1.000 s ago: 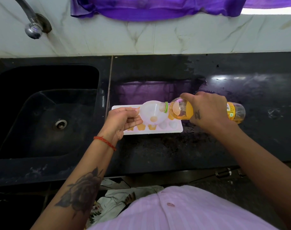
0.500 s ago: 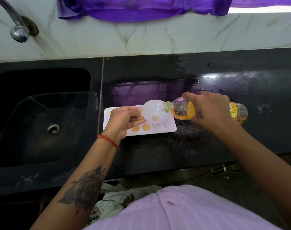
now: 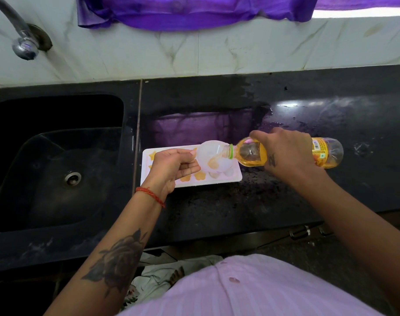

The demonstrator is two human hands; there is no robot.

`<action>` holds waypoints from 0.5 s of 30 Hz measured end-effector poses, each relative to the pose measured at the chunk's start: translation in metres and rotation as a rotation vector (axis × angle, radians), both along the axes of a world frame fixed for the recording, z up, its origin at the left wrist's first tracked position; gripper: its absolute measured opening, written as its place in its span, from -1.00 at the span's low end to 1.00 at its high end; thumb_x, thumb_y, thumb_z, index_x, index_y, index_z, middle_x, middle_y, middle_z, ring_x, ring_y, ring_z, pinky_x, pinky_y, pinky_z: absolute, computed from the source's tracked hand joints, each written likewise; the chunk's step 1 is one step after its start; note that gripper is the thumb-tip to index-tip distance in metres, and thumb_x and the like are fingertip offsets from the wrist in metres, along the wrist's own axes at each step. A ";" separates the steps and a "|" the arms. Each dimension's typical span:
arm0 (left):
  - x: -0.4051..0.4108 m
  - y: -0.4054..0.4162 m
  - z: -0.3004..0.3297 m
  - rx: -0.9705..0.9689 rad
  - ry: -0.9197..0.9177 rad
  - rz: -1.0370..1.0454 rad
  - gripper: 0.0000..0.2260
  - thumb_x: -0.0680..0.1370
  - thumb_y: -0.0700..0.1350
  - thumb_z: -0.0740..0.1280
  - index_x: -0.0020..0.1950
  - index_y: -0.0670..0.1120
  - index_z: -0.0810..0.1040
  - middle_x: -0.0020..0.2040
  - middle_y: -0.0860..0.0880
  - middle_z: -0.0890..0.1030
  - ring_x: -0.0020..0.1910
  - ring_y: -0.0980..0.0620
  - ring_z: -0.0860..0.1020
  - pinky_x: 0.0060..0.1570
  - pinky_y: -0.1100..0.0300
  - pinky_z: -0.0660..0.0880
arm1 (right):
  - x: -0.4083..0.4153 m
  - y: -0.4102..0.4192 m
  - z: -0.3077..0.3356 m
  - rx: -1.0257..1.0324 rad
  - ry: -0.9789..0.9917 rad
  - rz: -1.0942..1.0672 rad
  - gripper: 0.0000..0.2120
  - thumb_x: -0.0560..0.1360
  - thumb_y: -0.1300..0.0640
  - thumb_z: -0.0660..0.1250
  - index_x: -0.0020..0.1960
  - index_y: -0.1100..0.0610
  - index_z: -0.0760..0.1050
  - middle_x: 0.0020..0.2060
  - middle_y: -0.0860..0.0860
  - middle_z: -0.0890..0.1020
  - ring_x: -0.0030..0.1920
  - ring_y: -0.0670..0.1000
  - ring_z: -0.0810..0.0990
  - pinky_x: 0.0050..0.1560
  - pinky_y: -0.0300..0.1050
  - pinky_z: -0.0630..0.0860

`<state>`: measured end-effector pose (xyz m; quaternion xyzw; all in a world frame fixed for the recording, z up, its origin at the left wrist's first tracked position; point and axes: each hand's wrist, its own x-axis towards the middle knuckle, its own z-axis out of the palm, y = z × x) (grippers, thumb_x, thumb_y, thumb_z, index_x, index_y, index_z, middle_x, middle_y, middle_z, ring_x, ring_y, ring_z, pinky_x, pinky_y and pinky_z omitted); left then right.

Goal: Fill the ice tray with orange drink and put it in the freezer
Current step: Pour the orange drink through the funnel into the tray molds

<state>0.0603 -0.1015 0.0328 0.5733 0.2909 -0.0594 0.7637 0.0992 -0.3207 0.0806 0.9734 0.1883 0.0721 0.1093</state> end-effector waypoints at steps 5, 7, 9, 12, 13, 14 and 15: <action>0.000 0.000 0.001 -0.007 0.012 0.006 -0.94 0.46 -0.33 0.37 -0.21 -0.23 0.57 -0.48 -0.07 0.63 -0.43 0.02 0.65 -0.40 0.25 0.60 | 0.000 -0.002 0.001 0.043 -0.010 0.014 -0.53 0.42 0.01 0.41 0.29 -0.10 0.36 -0.02 0.07 0.59 -0.03 0.15 0.59 -0.21 -0.10 0.30; 0.001 0.000 0.001 -0.012 0.006 0.005 -0.95 0.46 -0.33 0.37 -0.20 -0.23 0.58 -0.47 -0.08 0.63 -0.42 0.03 0.65 -0.39 0.25 0.60 | 0.001 -0.003 0.001 0.063 -0.011 0.015 -0.55 0.43 -0.03 0.40 0.28 -0.12 0.37 -0.04 0.05 0.59 -0.04 0.14 0.59 -0.21 -0.11 0.30; 0.001 0.000 0.002 -0.017 -0.003 0.001 -0.96 0.47 -0.32 0.37 -0.19 -0.24 0.59 -0.44 -0.09 0.64 -0.40 0.03 0.65 -0.37 0.24 0.61 | 0.001 -0.005 0.002 0.095 -0.010 0.010 -0.56 0.42 -0.08 0.39 0.27 -0.14 0.38 -0.06 0.03 0.59 -0.05 0.14 0.59 -0.20 -0.12 0.29; 0.003 -0.002 0.003 -0.021 -0.017 0.001 -0.98 0.46 -0.33 0.37 -0.15 -0.25 0.60 -0.38 -0.12 0.65 -0.38 0.02 0.66 -0.37 0.24 0.60 | 0.001 -0.010 0.003 0.124 -0.010 -0.009 -0.54 0.40 -0.10 0.41 0.27 -0.17 0.37 -0.07 0.02 0.60 -0.06 0.14 0.59 -0.21 -0.13 0.28; 0.003 -0.003 0.003 -0.021 -0.019 0.000 -0.97 0.47 -0.33 0.37 -0.13 -0.26 0.60 -0.35 -0.13 0.65 -0.37 0.01 0.67 -0.37 0.24 0.60 | 0.002 -0.012 0.004 0.128 -0.012 -0.013 -0.53 0.40 -0.08 0.42 0.27 -0.18 0.37 -0.08 0.01 0.60 -0.07 0.14 0.59 -0.22 -0.13 0.27; 0.004 -0.004 0.004 -0.019 -0.020 -0.004 -0.96 0.47 -0.33 0.37 -0.11 -0.26 0.60 -0.31 -0.15 0.66 -0.34 -0.01 0.67 -0.37 0.24 0.60 | 0.002 -0.014 0.004 0.128 -0.017 -0.015 -0.52 0.39 -0.07 0.43 0.27 -0.18 0.37 -0.09 0.00 0.61 -0.07 0.13 0.59 -0.23 -0.14 0.27; 0.006 -0.006 0.004 -0.017 -0.022 -0.010 -0.95 0.47 -0.34 0.36 -0.10 -0.27 0.60 -0.27 -0.17 0.65 -0.32 -0.02 0.67 -0.36 0.23 0.60 | 0.002 -0.016 0.004 0.127 -0.025 -0.019 -0.52 0.39 -0.06 0.43 0.26 -0.18 0.38 -0.09 -0.01 0.61 -0.08 0.13 0.59 -0.24 -0.14 0.26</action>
